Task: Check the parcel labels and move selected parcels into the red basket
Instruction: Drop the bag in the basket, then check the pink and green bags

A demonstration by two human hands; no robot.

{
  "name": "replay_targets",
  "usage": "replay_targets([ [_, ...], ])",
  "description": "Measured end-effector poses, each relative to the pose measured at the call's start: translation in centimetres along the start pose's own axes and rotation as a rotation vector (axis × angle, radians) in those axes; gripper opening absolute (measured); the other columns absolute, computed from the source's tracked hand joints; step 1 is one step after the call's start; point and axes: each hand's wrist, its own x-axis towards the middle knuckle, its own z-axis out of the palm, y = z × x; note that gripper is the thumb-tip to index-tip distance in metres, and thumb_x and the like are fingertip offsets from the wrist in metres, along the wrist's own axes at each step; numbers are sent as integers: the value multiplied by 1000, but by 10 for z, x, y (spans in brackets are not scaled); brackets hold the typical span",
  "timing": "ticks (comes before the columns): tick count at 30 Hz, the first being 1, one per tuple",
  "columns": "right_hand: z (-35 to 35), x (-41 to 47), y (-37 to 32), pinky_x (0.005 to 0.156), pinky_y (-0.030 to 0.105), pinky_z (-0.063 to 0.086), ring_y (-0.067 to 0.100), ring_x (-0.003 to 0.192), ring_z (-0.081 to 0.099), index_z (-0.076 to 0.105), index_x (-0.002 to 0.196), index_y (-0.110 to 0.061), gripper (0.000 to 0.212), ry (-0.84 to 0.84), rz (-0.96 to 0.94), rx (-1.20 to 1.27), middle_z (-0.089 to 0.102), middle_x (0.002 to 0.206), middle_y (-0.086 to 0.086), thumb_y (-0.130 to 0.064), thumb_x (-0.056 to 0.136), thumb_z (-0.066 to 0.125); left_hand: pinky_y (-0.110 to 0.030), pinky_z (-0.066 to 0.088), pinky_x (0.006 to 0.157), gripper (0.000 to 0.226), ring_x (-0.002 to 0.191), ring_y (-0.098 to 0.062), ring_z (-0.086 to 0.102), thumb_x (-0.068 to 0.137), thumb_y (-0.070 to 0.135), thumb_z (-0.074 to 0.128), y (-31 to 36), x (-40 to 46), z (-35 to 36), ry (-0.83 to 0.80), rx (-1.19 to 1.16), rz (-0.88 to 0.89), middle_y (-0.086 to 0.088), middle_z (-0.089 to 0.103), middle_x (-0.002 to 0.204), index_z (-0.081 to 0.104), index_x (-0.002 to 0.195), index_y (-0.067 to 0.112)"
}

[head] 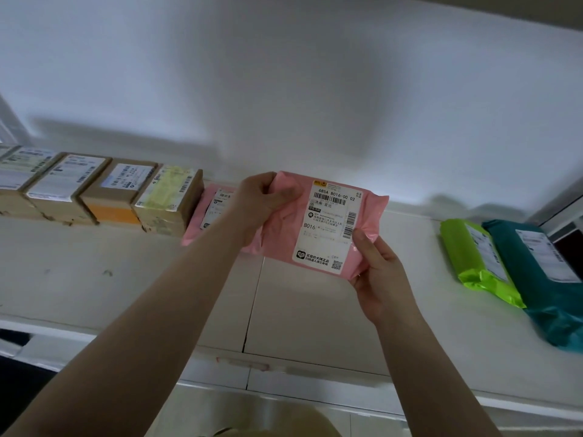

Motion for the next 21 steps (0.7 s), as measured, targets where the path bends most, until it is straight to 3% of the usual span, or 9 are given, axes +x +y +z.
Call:
replay_targets([
  [11,-10,4,-7,77,35,62,18,90,75,74,101,-15,14,32,-27,-22,79,101,3,-14,93,63,-34,59,77,12,83,-21,70,84,12,72,3,4,11,-12,43,4,-9,74,94,70,95,10],
  [14,-15,9,-13,74,37,63,18,90,75,74,104,-18,16,48,-16,-98,79,101,2,-20,91,65,-29,56,81,15,85,-17,66,87,12,69,6,7,6,-61,128,1,-8,70,96,68,101,8],
  [16,-19,14,-16,69,34,61,21,91,75,71,114,-14,28,80,-1,-131,78,102,4,-25,88,69,-24,55,74,20,80,-15,63,86,8,70,6,7,4,-82,184,-35,-7,68,92,68,105,5],
  [19,-23,24,-17,80,38,62,24,96,74,59,130,-7,54,142,6,-25,76,109,11,-29,82,74,-30,57,77,25,81,-21,63,86,5,69,-7,7,5,14,119,-155,-13,68,95,65,110,-2],
  [21,-21,29,-13,87,38,60,23,98,73,59,127,-5,46,135,34,49,74,113,14,-26,88,70,-37,56,83,30,88,-26,64,88,6,66,-20,6,8,112,-95,-270,-19,67,105,62,115,-6],
])
